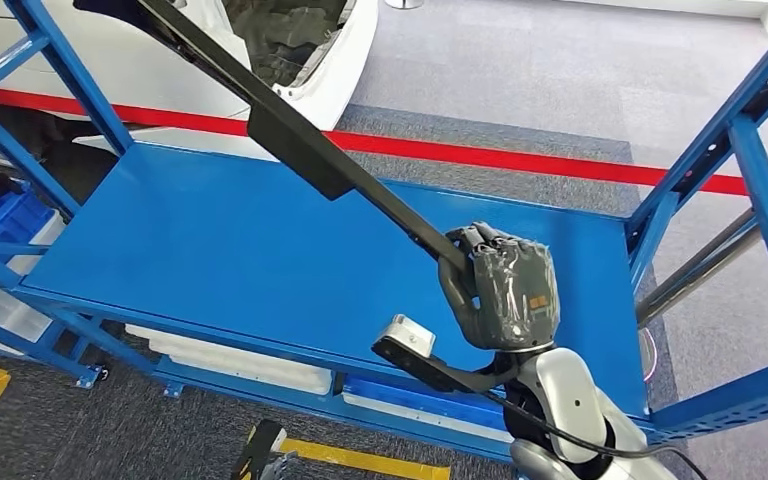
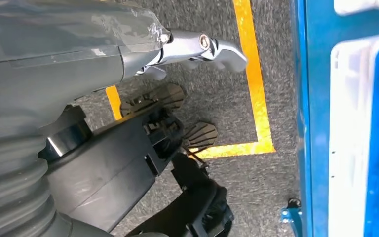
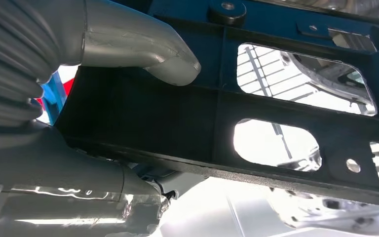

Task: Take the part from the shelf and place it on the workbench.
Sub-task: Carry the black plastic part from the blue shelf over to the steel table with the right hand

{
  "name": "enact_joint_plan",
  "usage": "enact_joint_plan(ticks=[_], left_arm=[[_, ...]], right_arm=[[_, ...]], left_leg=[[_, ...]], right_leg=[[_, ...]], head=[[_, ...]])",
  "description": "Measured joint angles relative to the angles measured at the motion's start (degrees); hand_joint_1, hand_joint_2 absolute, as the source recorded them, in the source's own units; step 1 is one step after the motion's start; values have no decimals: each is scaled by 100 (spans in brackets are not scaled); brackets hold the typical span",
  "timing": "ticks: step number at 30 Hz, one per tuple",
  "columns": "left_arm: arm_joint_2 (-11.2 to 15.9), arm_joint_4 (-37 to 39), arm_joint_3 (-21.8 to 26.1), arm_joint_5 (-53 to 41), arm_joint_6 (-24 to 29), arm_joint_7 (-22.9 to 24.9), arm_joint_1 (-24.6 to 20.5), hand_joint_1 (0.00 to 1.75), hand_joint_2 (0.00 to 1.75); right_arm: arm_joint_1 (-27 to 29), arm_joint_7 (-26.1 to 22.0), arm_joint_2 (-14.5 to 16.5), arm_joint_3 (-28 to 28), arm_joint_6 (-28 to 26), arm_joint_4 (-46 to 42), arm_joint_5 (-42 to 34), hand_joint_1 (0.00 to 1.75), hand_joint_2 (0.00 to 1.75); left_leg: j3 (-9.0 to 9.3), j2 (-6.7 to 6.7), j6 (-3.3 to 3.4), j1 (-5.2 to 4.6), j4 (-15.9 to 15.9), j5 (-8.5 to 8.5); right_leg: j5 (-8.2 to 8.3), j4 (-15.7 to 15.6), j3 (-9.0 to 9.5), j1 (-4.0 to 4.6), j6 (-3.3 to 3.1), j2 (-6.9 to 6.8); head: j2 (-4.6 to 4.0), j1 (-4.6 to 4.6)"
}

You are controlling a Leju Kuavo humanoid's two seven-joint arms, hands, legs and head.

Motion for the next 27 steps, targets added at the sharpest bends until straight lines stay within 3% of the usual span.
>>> enact_joint_plan(ticks=[3, 6, 8, 9, 10, 12, 14, 17, 19, 22, 23, 24, 25, 27], left_arm=[[0, 0, 2, -1, -2, 1, -2, 0, 175], [2, 0, 4, -3, -2, 7, 4, 0, 175], [3, 0, 4, -6, -2, 14, 20, 0, 175], [5, 0, 4, -7, -2, 16, 22, 0, 175], [7, 0, 4, -8, -2, 16, 20, 0, 175], [10, 0, 5, -9, -2, 16, 9, 0, 175], [11, 0, 5, -10, -2, 16, 6, 0, 175], [13, 0, 4, -11, -2, 16, 17, 0, 175], [13, 0, 5, -12, -2, 16, 7, 0, 175], [14, 0, 5, -14, -5, 17, 8, 0, 175], [14, 0, 4, -15, -7, 17, 11, 0, 175], [15, 0, 4, -17, -9, 18, 12, 0, 175], [15, 0, 4, -19, -11, 19, 13, 0, 175], [15, 0, 5, -24, -18, 19, 8, 0, 175]], right_arm=[[-8, 5, -11, 3, -4, -1, -10, 164, 175], [-22, 4, -13, 8, -10, -2, -25, 164, 175], [-20, 4, -14, 19, -11, -2, -34, 164, 175], [-20, 4, -14, 26, -11, -2, -38, 164, 175], [-19, 4, -14, 32, -11, -2, -41, 164, 175], [-20, 3, -14, 38, -13, -2, -43, 164, 175], [-22, 4, -15, 40, -14, -3, -44, 164, 175], [-23, 4, -18, 43, -15, -4, -45, 164, 175], [-24, 3, -21, 44, -15, -4, -45, 164, 175], [-21, 2, -24, 54, -15, -2, -45, 164, 175], [-19, 2, -25, 60, -15, -2, -45, 164, 175], [-17, 3, -25, 65, -15, -2, -45, 164, 175], [-17, 3, -25, 68, -15, -2, -45, 164, 175], [-20, 5, -26, 68, -15, -3, -44, 164, 175]], left_leg=[[-75, 8, -103, 14, 182, -145], [-516, 11, -194, 54, 1140, -603], [-774, 11, -217, 80, 1603, -678], [-771, 11, -218, 90, 1539, -553], [-673, 11, -214, 100, 1278, -345], [-398, 9, -194, 104, 549, 34], [-284, 4, -162, 94, 175, 146], [-298, 4, -64, 78, 113, 195], [-316, 17, 15, 90, 75, 254], [-387, 35, 70, 80, 77, 311], [-414, 38, 75, 75, 85, 326], [-437, 37, 73, 71, 95, 337], [-453, 36, 69, 68, 104, 345], [-473, 33, 44, 58, 120, 361]], right_leg=[[-18, -65, 16, -24, -71, -1], [-19, -76, 27, -31, -122, -24], [-21, -63, 26, -30, -128, -27], [-22, -54, 26, -31, -127, -25], [-24, -44, 28, -33, -126, -22], [-27, -20, 19, -25, -108, -14], [-10, -2, -13, -9, -58, -8], [1, 6, -38, -24, 43, -9], [-237, 264, -127, -38, 101, -10], [-839, 1270, -473, -41, 143, -10], [-907, 1470, -518, -40, 145, -10], [-866, 1464, -462, -40, 137, -10], [-731, 1235, -300, -37, 120, -10], [-424, 466, 157, -17, 56, -9]], head=[[0, -64], [0, -179], [0, -227], [0, -251], [0, -277], [0, -331], [0, -349], [0, -309], [-1, -267], [-1, -152], [0, -132], [0, -117], [0, -97], [0, -47]])
